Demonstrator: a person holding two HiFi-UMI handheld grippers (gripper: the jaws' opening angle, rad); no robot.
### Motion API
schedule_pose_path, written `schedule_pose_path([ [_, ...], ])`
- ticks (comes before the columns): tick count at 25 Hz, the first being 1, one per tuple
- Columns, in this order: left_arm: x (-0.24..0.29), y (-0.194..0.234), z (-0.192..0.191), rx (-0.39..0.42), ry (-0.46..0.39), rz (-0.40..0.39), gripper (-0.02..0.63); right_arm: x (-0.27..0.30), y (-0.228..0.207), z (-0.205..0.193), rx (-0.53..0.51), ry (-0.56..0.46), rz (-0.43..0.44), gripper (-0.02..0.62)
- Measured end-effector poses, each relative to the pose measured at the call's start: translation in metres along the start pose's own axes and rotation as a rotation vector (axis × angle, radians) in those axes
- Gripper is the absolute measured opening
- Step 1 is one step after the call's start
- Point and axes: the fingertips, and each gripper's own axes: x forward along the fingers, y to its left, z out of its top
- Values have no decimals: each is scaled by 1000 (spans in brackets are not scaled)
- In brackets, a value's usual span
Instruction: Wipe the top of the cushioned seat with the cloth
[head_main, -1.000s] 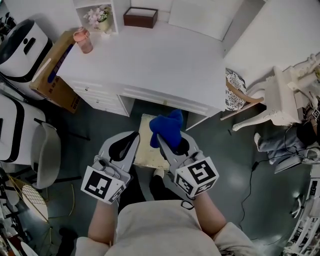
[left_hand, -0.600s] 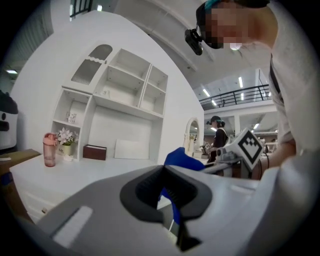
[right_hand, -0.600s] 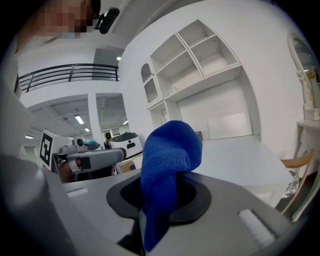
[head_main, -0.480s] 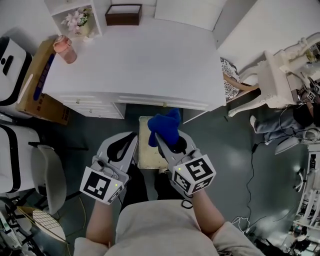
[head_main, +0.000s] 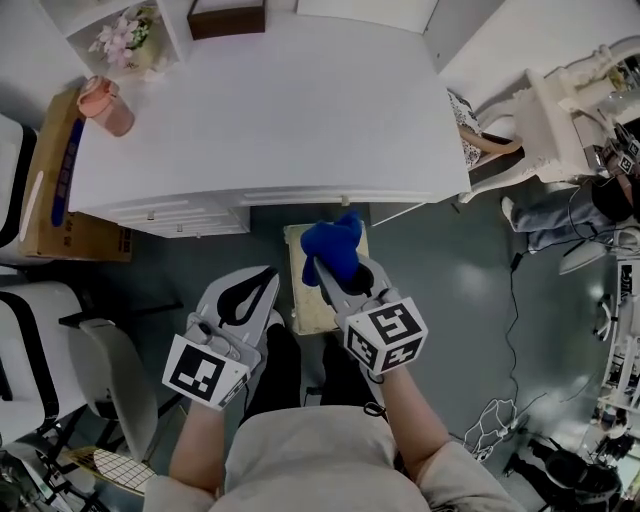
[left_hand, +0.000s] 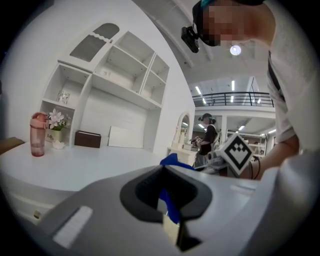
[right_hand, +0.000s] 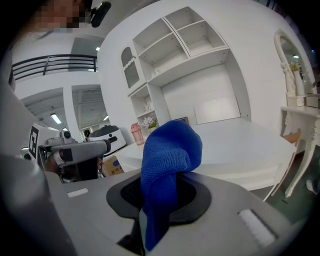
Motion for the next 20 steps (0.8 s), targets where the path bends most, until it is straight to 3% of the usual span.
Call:
schedule_pose_path([
  [9,9,22,-47,-55,74,-56,0,44,-21,-65,51,104,-67,92],
  [20,19,48,-117,-96,120,-62,0,118,-60,-166,116,218,-67,92],
])
